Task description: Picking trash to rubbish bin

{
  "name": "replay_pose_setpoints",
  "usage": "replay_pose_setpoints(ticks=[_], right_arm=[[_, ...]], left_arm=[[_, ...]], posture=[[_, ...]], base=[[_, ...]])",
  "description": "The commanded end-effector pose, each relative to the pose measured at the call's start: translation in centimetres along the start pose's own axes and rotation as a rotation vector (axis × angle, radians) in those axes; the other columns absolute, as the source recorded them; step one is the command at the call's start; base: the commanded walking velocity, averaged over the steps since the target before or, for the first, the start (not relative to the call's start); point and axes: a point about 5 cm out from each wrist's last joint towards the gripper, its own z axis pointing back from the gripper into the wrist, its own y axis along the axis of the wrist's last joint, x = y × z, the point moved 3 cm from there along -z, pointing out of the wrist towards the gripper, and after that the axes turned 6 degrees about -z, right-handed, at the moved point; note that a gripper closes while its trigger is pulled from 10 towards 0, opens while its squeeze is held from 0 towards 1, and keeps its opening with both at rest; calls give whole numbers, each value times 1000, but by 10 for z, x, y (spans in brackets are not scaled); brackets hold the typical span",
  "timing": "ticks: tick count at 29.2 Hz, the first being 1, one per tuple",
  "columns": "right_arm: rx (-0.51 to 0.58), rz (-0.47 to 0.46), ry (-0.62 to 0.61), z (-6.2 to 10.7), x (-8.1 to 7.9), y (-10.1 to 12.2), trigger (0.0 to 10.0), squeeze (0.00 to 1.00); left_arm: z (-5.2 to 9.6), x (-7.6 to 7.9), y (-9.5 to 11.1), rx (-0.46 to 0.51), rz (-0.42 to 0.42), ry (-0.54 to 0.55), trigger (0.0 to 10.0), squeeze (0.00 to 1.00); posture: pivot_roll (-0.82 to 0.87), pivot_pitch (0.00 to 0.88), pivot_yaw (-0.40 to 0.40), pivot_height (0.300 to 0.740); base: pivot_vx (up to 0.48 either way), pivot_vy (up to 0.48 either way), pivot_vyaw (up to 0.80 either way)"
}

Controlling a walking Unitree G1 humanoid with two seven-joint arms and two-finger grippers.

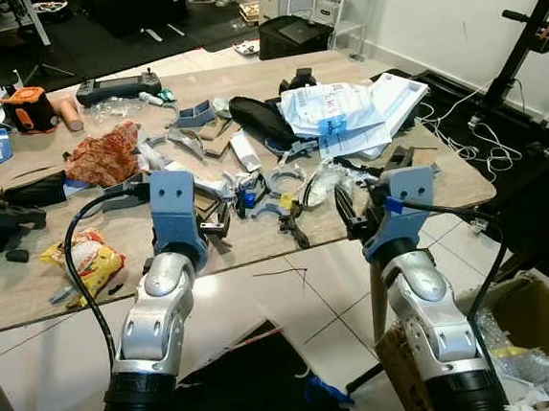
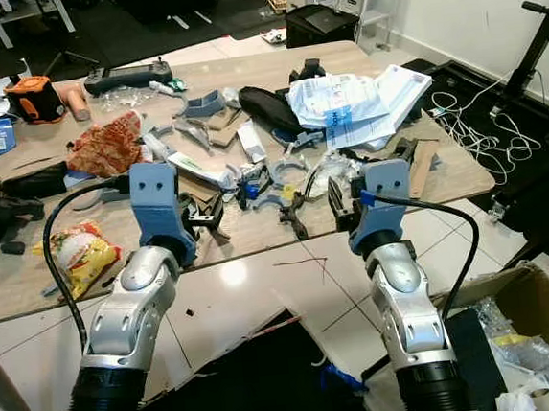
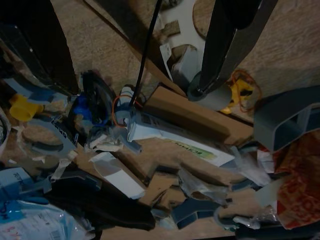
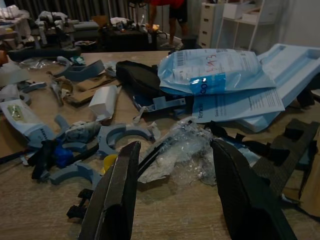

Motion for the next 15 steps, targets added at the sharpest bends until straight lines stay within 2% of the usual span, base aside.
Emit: replay_pose_setpoints(ticks=[1,7,9,12,15], right_arm=[[-24,-5,1,1,-1,-5,10000,0],[-27,-5,1,1,-1,-6,10000,0],[-29,-6,2,1,-1,-6,10000,0],[-29,-7,2,1,-2,-7,10000,0],[-30,-7,2,1,-2,-7,10000,0]], left_arm=[[0,-1,-7,-29,2,-1,10000,0],[0,-1,-7,-32,0,-4,10000,0],[0,-1,-7,-40,-20,-5,10000,0],[0,0,-9,-54,-75,-17,10000,0],[0,-1,-11,-66,-58,-1,10000,0]], posture=[[-7,121,-8,740],[-7,121,-8,740],[-7,121,-8,740],[-7,121,-8,740],[-7,121,-8,740]], base=[[0,480,0],[0,480,0],[0,0,0],[0,-480,0],[0,-480,0]])
